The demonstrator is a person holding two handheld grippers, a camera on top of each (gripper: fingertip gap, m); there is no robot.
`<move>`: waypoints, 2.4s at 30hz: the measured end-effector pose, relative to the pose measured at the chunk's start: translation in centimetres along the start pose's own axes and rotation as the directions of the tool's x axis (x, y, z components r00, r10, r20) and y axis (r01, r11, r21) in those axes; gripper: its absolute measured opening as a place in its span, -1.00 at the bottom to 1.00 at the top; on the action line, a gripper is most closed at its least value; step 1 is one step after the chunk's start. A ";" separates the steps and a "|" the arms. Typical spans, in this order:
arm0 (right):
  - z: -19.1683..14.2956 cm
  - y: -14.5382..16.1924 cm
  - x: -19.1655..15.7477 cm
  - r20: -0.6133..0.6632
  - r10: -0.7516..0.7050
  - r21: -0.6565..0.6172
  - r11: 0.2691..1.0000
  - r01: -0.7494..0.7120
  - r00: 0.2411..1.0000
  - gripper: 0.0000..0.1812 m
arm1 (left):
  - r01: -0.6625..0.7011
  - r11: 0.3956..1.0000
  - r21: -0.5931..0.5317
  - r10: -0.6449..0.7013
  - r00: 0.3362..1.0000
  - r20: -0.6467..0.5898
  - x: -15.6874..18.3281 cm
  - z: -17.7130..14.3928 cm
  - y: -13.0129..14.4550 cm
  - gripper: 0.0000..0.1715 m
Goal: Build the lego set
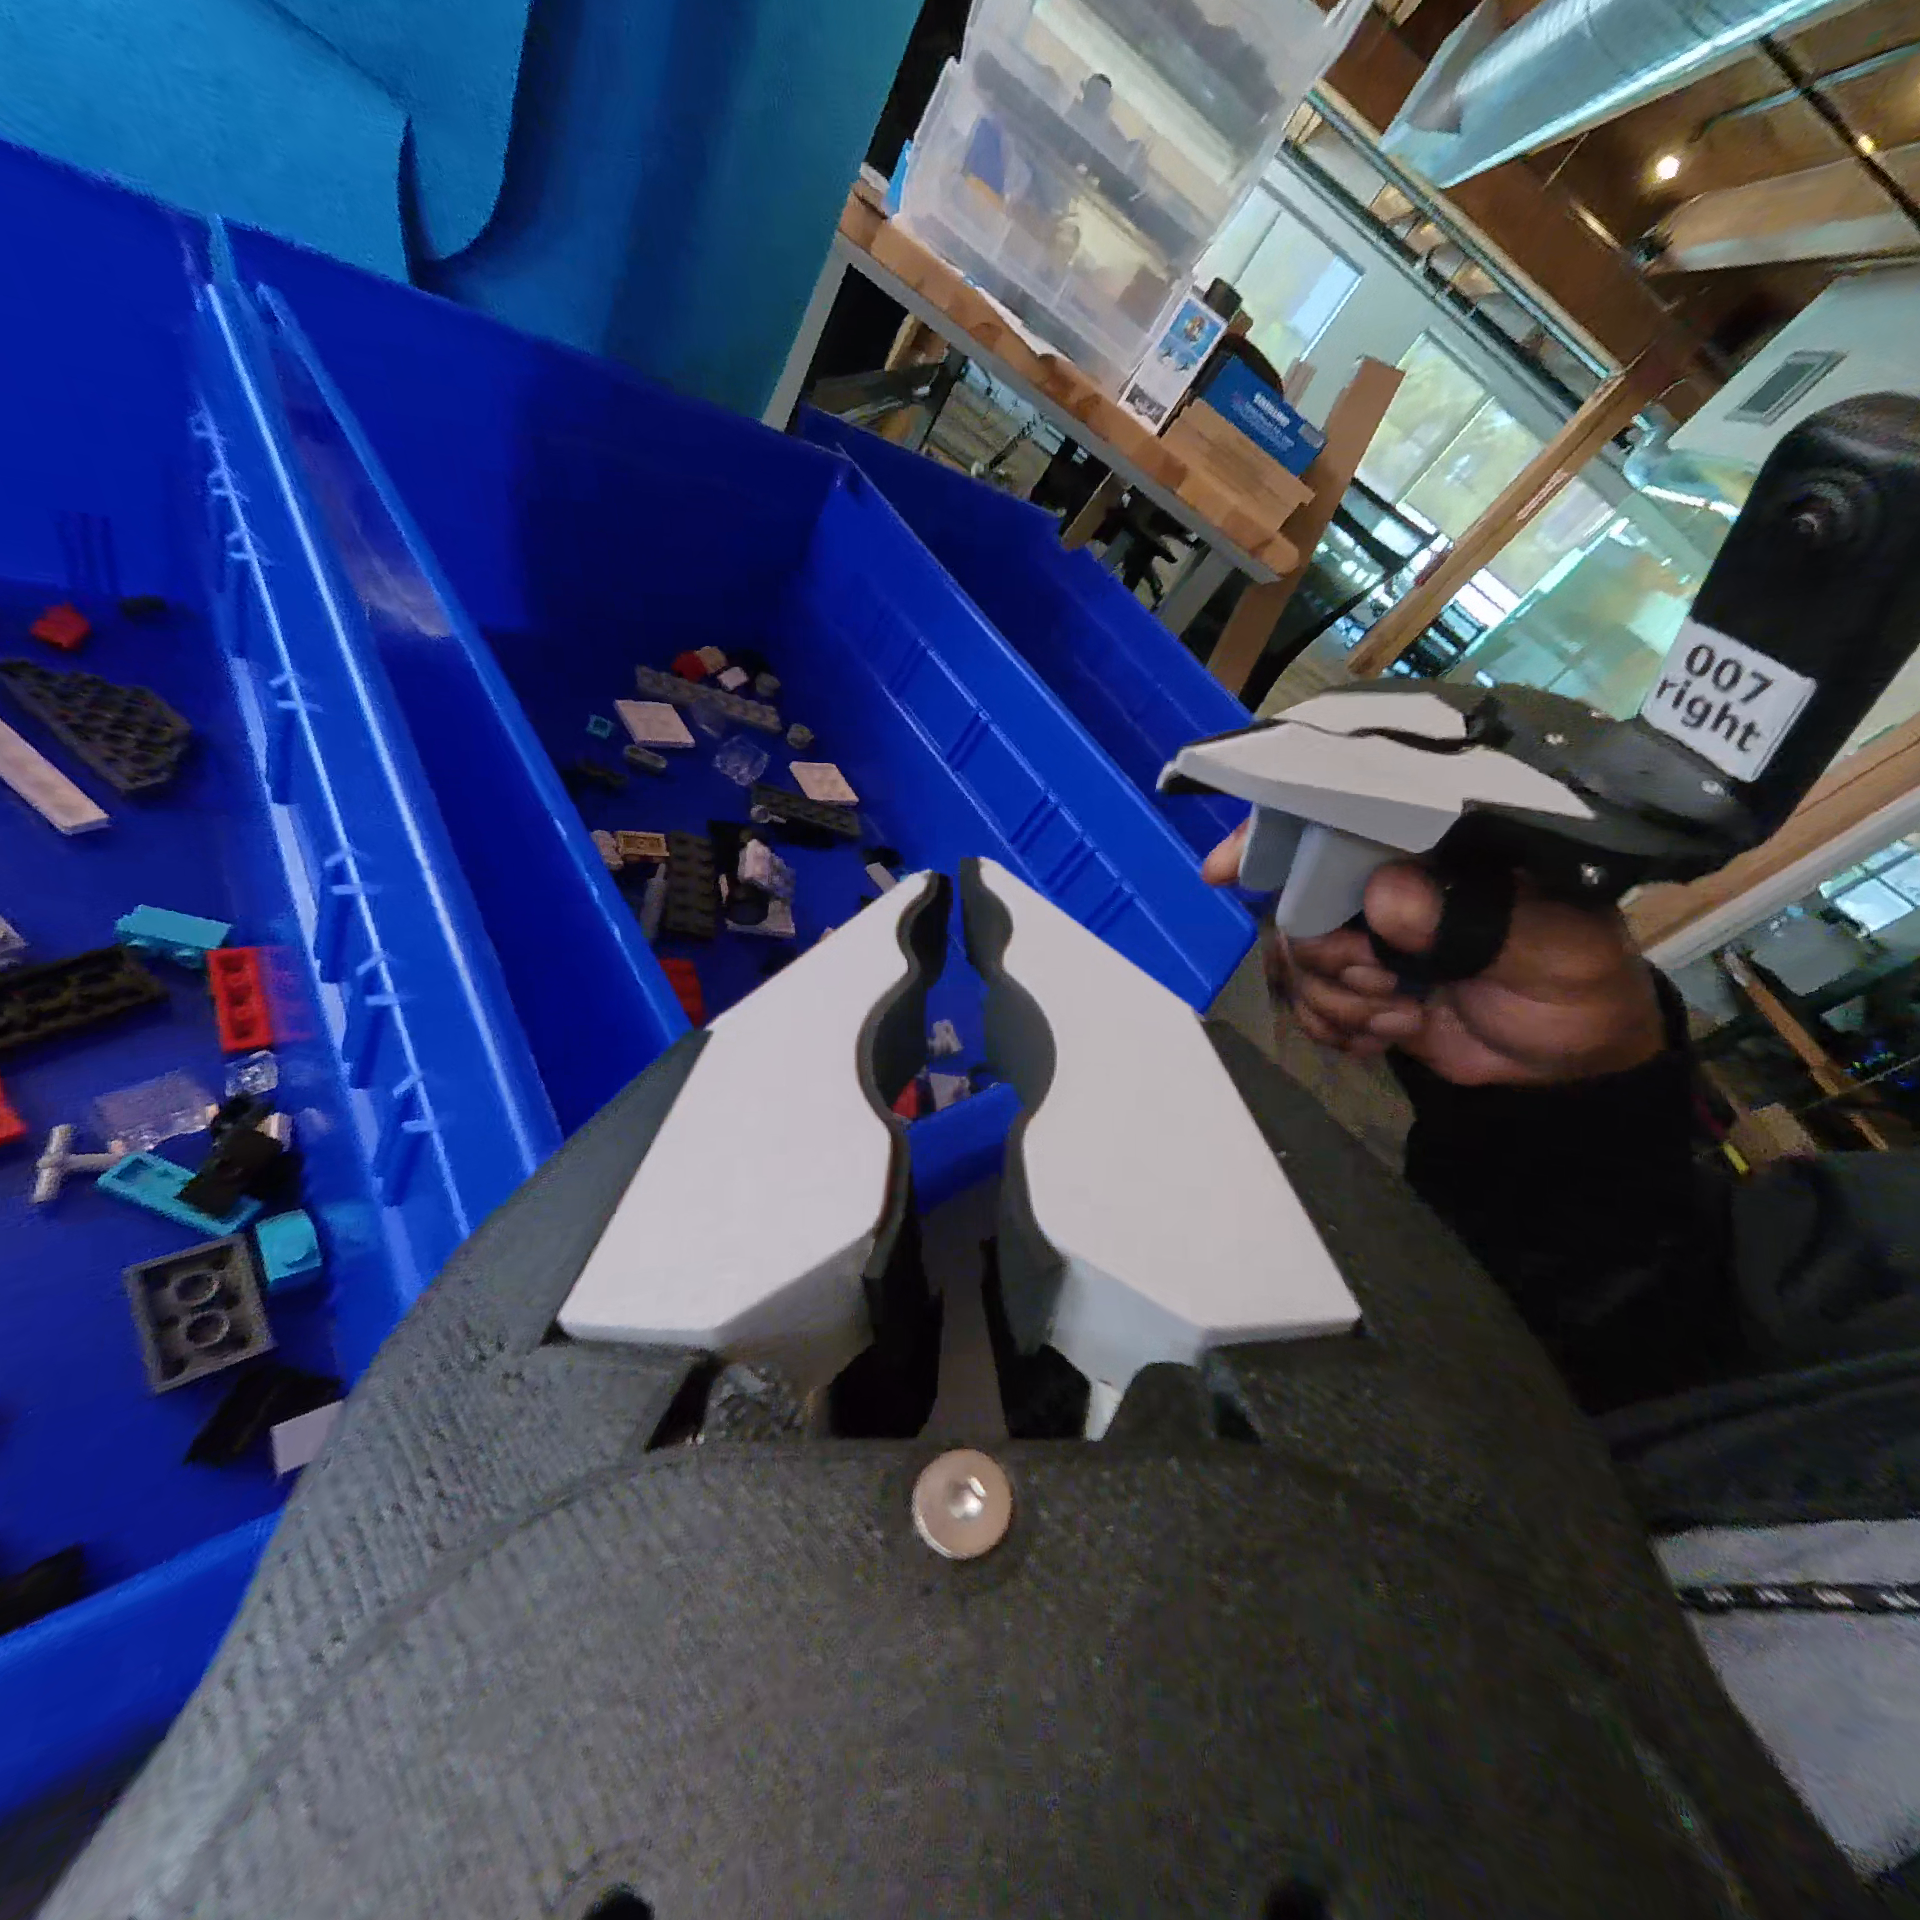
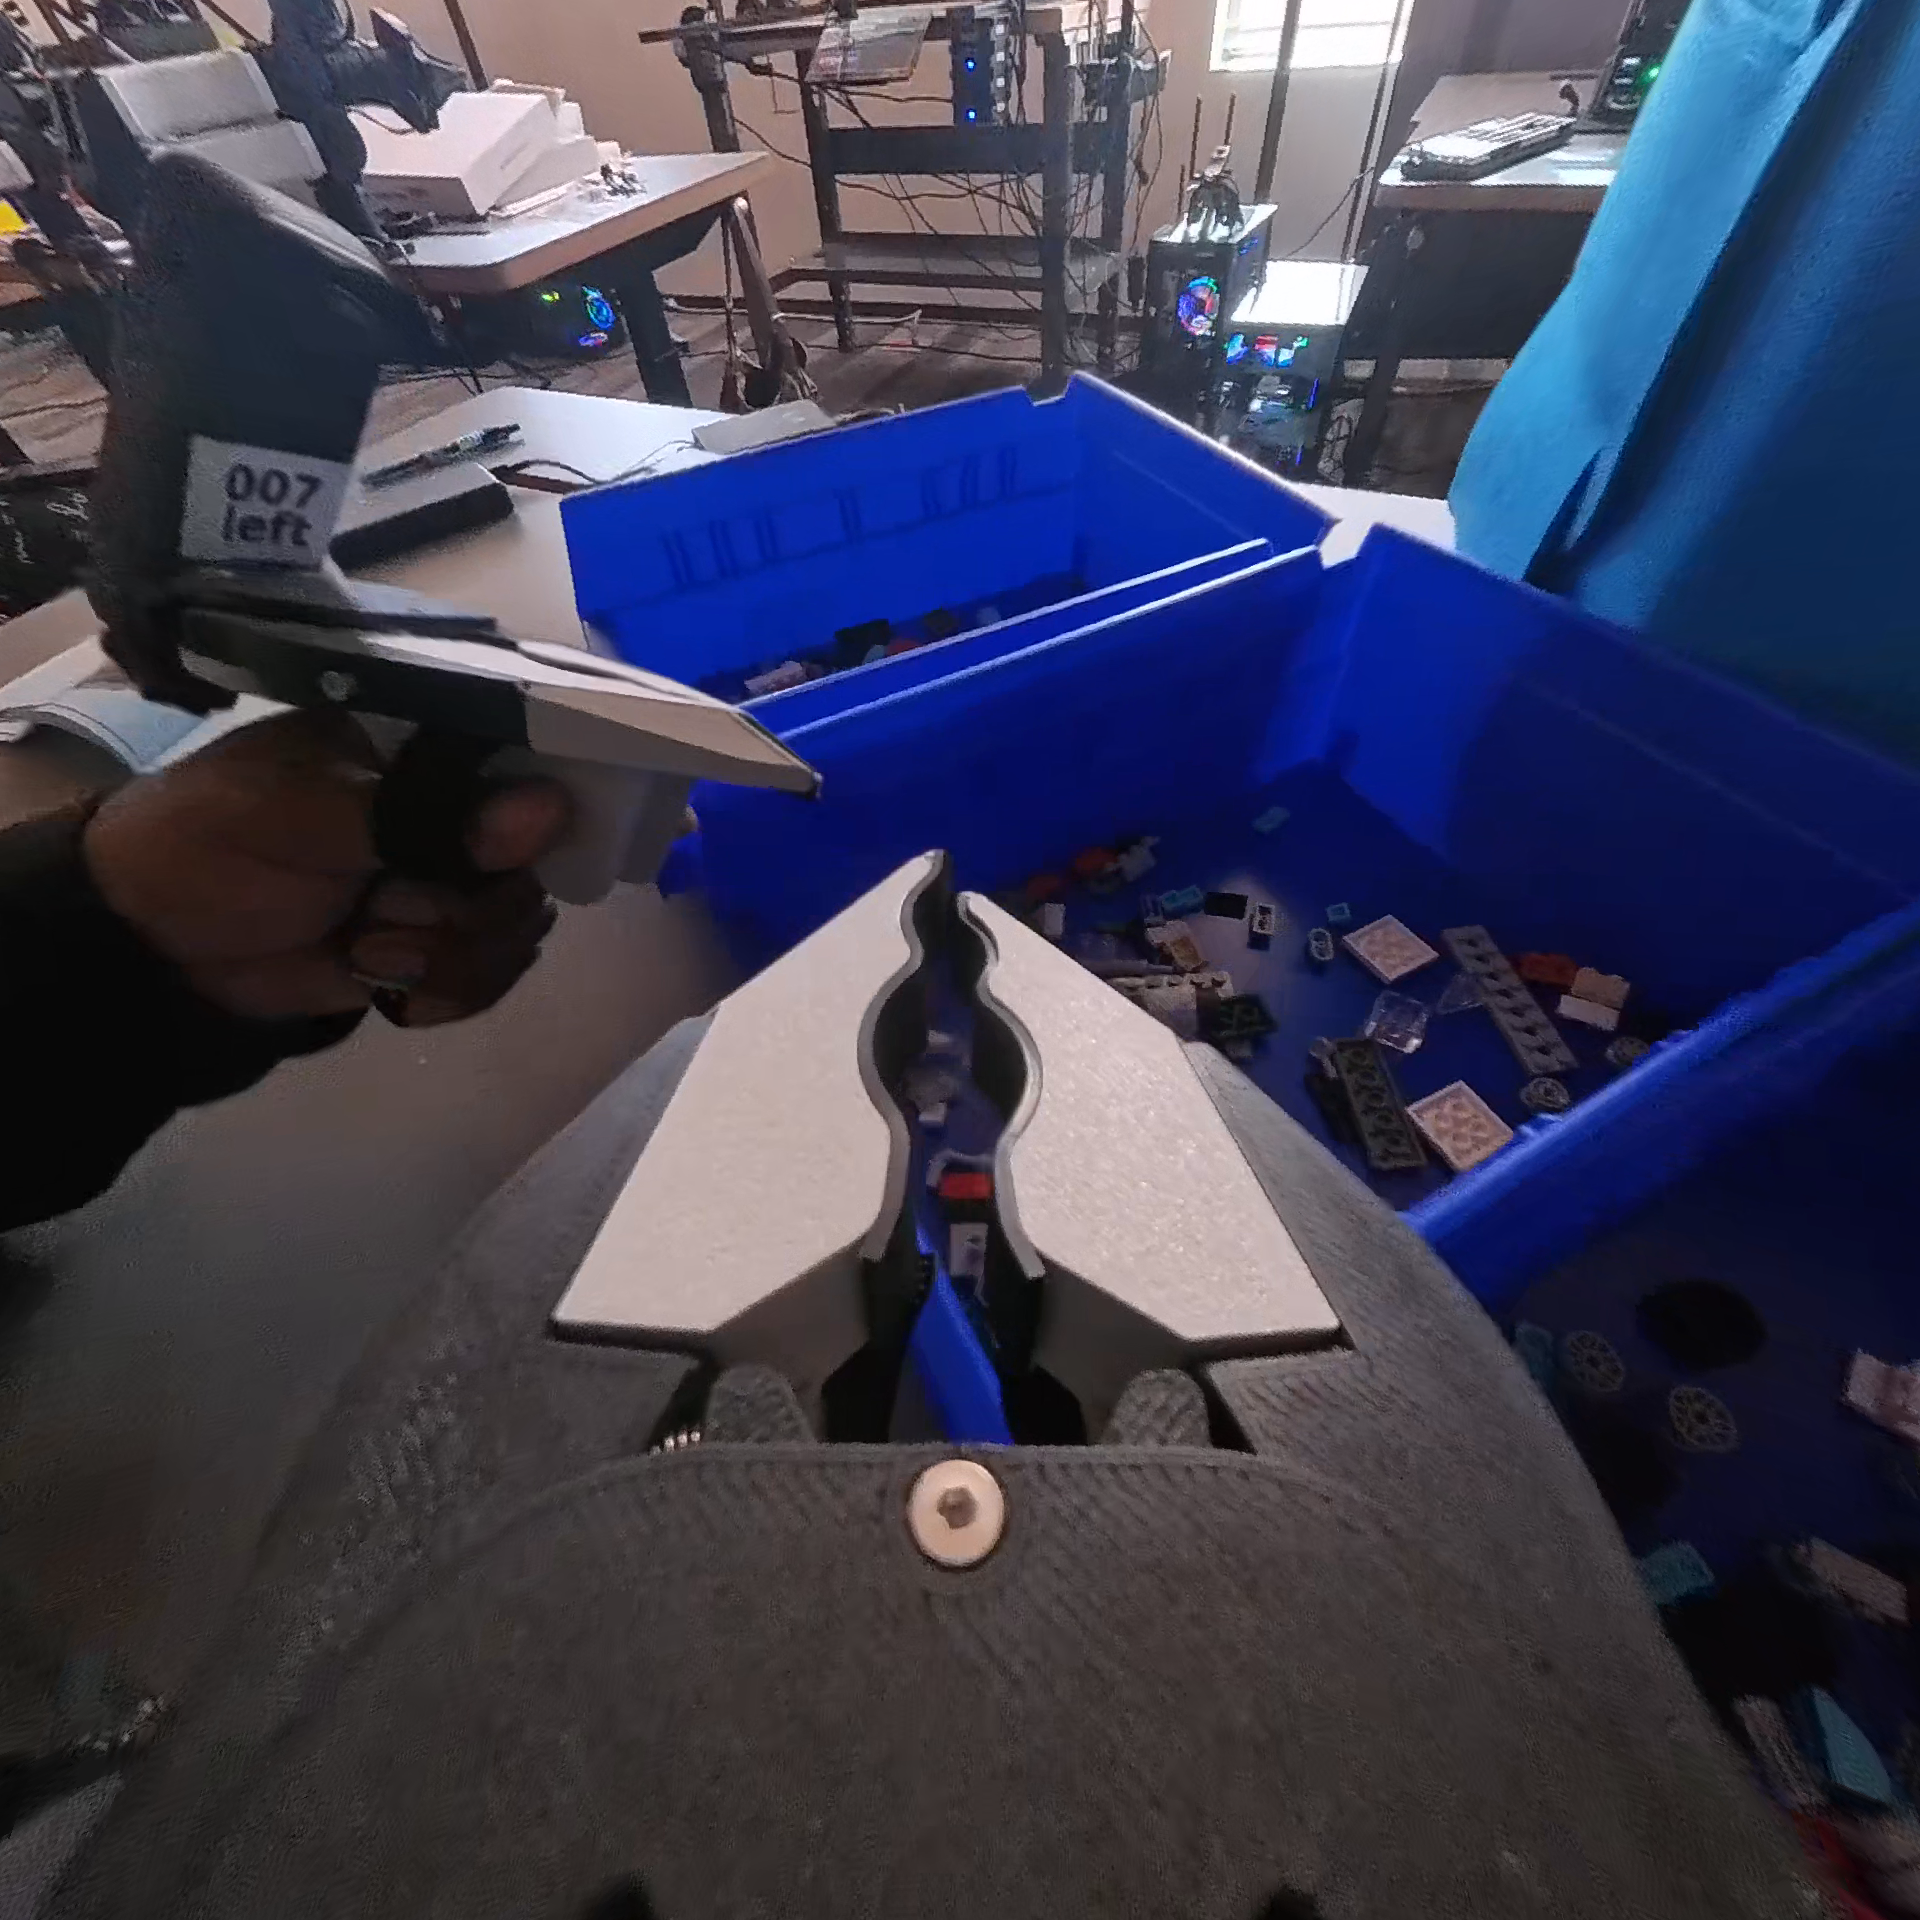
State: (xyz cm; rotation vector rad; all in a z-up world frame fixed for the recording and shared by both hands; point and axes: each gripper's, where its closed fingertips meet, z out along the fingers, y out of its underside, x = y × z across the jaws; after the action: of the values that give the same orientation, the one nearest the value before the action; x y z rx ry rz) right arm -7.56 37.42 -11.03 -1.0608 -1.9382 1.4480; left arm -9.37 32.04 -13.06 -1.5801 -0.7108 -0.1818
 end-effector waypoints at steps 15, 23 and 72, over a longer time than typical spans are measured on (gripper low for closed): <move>4.9 4.4 6.7 0.441 -0.389 -0.559 0.586 0.587 0.809 -0.75 | -0.047 0.988 -0.146 0.058 0.996 0.069 -0.5 1.2 -1.1 -0.81; 8.0 9.3 8.3 0.752 -0.480 -0.401 0.210 0.892 0.452 -0.46 | -0.036 0.987 -0.156 0.049 0.996 0.078 0.0 1.8 -0.5 -0.79; 7.8 8.5 4.6 0.874 -0.322 -0.226 0.396 0.890 0.365 -0.83 | 0.044 0.986 -0.160 -0.025 0.992 0.121 -0.1 3.5 0.9 -0.79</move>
State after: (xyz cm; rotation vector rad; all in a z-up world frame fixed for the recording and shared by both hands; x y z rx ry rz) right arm -13.72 37.95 -21.77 0.3740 -3.1013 0.5776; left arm -10.02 35.36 -14.41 -1.7456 -0.8334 -0.1757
